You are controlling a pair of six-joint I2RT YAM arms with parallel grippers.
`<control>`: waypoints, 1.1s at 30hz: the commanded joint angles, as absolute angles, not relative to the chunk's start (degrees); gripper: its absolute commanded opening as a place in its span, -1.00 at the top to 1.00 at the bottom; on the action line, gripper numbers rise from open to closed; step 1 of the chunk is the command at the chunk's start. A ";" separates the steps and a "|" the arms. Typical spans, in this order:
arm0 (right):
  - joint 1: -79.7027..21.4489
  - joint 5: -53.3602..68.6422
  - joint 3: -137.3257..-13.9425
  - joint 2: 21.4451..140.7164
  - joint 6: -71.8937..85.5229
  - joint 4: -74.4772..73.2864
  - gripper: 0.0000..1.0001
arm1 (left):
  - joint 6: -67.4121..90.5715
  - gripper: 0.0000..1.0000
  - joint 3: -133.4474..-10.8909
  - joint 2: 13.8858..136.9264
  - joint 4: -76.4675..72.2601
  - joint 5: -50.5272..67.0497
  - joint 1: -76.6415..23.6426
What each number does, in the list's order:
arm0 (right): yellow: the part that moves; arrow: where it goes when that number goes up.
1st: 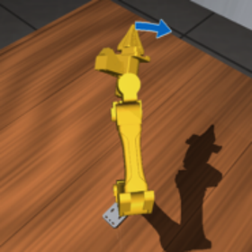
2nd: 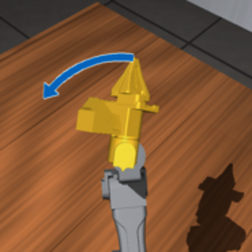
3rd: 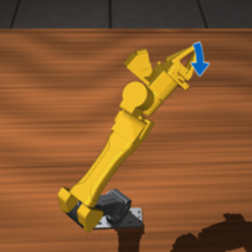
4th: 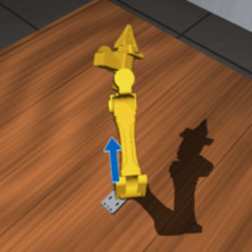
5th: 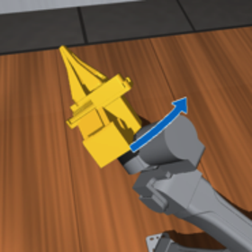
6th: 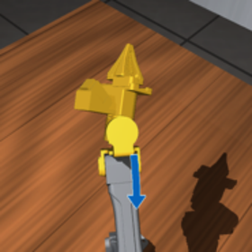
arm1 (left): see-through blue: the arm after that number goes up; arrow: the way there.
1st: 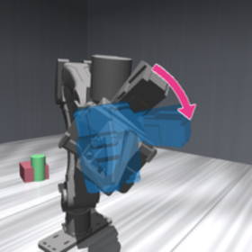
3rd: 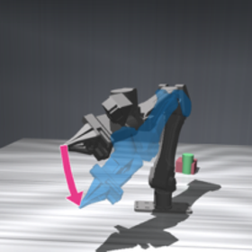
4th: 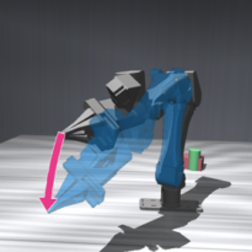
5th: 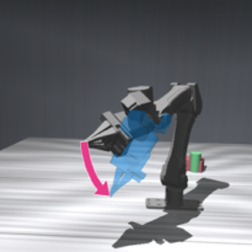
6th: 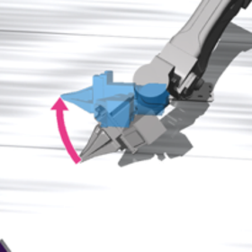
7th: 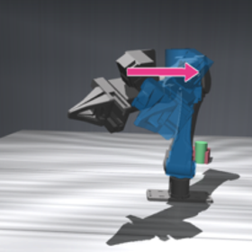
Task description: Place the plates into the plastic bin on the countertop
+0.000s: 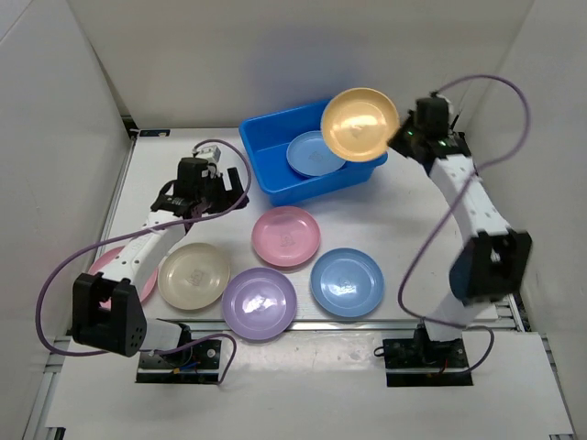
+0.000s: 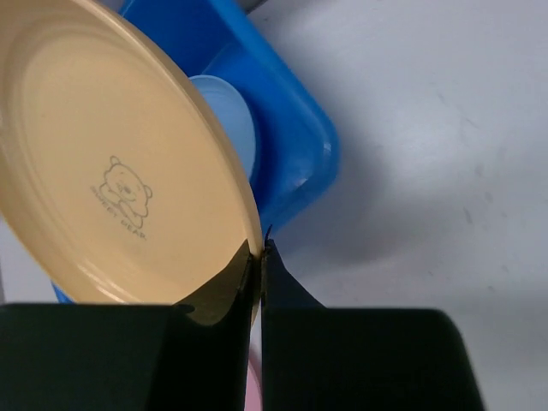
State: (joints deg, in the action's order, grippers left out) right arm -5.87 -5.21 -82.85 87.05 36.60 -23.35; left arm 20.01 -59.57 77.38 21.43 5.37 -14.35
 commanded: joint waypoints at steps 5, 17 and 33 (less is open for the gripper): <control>-13.71 -8.79 -110.80 114.93 33.75 -23.02 1.00 | 21.27 -0.98 -54.15 76.29 22.85 9.84 -14.24; -16.52 -15.38 -126.12 133.76 35.16 -26.02 1.00 | 21.01 -0.98 -53.61 82.26 22.85 11.95 -18.45; -17.40 -13.36 -128.49 136.41 33.76 -25.66 0.42 | 21.88 -0.98 -55.28 88.59 21.27 9.50 -21.36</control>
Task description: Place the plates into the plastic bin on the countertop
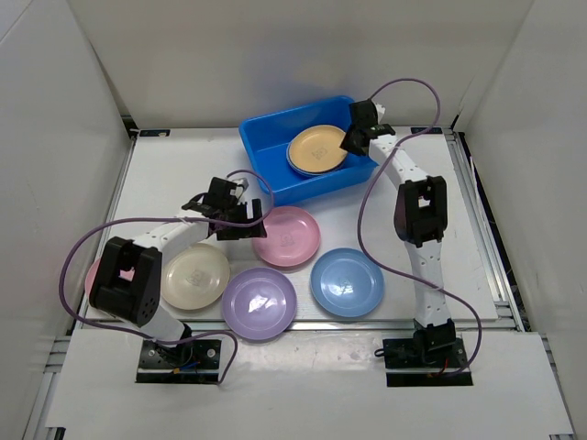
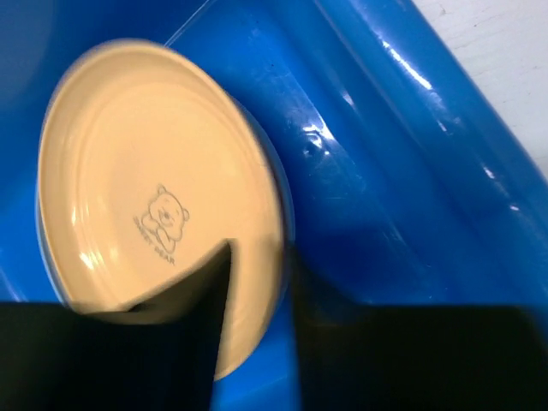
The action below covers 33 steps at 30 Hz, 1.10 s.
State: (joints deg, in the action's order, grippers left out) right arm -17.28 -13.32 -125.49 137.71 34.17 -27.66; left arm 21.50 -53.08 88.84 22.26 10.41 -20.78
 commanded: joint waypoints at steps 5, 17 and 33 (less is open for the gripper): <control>-17.66 -7.76 -128.32 133.25 30.24 -24.09 -0.55 | 22.23 -0.98 -54.85 88.94 21.09 8.79 -21.97; -16.18 1.23 -105.15 104.00 25.83 -18.28 -0.98 | 23.29 -0.89 -52.74 90.00 18.28 6.33 -23.20; -8.44 -11.95 -64.87 63.64 30.23 -21.44 -0.98 | 25.84 0.30 -52.38 94.57 16.88 1.24 -25.14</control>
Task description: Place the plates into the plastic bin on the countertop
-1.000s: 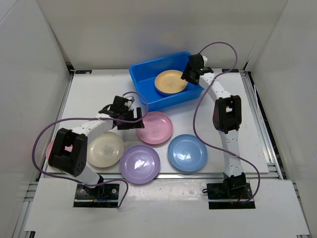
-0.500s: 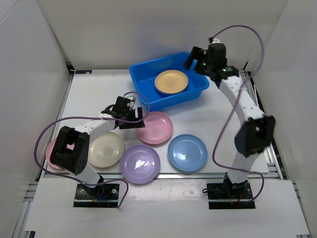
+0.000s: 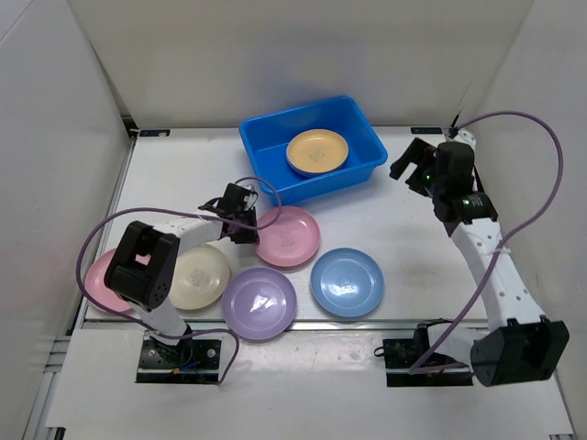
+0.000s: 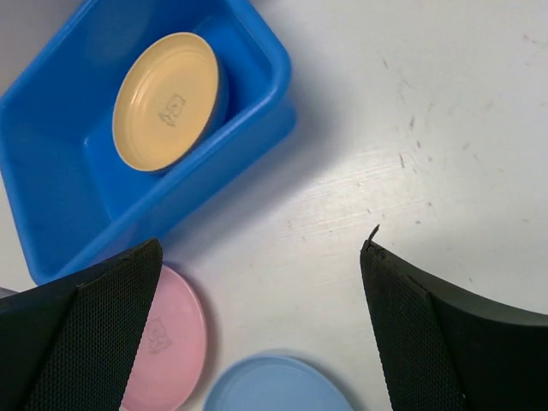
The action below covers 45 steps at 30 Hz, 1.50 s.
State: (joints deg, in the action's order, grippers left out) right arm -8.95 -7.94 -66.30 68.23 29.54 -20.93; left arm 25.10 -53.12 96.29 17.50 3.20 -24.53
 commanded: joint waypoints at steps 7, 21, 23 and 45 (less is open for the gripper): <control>-8.44 -17.57 -60.47 59.24 32.87 -26.01 -0.98 | 25.32 0.81 -50.10 86.32 14.94 0.70 -27.24; -7.91 -18.28 -56.87 59.41 34.10 -27.07 -0.98 | 25.66 0.80 -54.82 65.04 17.23 -2.26 -28.39; -7.91 -17.93 -56.69 59.41 33.75 -27.07 -0.98 | 24.97 0.81 -57.90 66.96 16.88 -4.30 -28.30; -5.98 -18.28 -54.14 62.58 35.50 -30.93 -0.98 | 25.40 0.81 -137.18 138.49 23.91 -6.77 -22.85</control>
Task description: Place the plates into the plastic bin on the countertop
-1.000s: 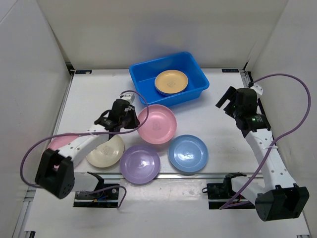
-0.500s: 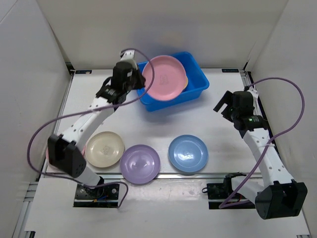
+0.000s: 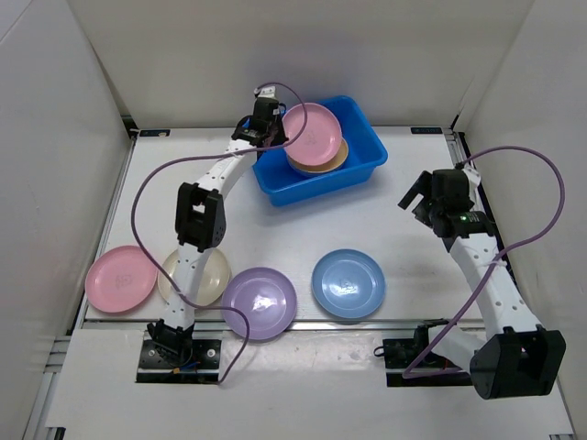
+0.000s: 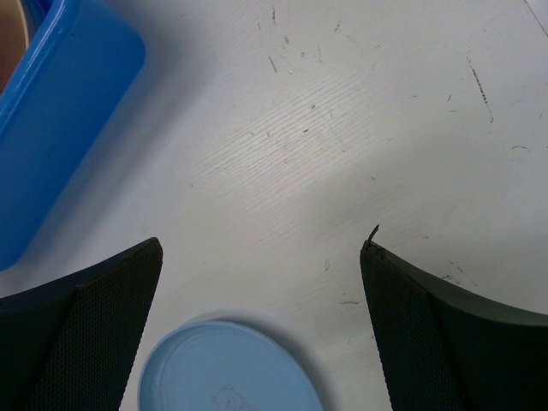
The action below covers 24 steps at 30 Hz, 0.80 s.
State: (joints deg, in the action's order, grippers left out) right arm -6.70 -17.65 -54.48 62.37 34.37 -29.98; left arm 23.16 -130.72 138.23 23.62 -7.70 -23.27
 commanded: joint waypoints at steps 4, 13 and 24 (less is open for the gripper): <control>-5.63 -16.79 -53.61 63.28 36.21 -31.64 -0.98 | 28.03 0.81 -136.59 140.97 21.45 -6.16 -22.67; -5.98 -11.52 -52.21 63.81 34.19 -32.87 -0.98 | 28.39 -0.65 -135.18 142.21 19.16 -0.53 -21.97; -6.33 4.82 -44.31 58.89 27.25 -30.41 -0.98 | 20.14 -0.98 -126.67 127.99 18.28 10.55 -22.24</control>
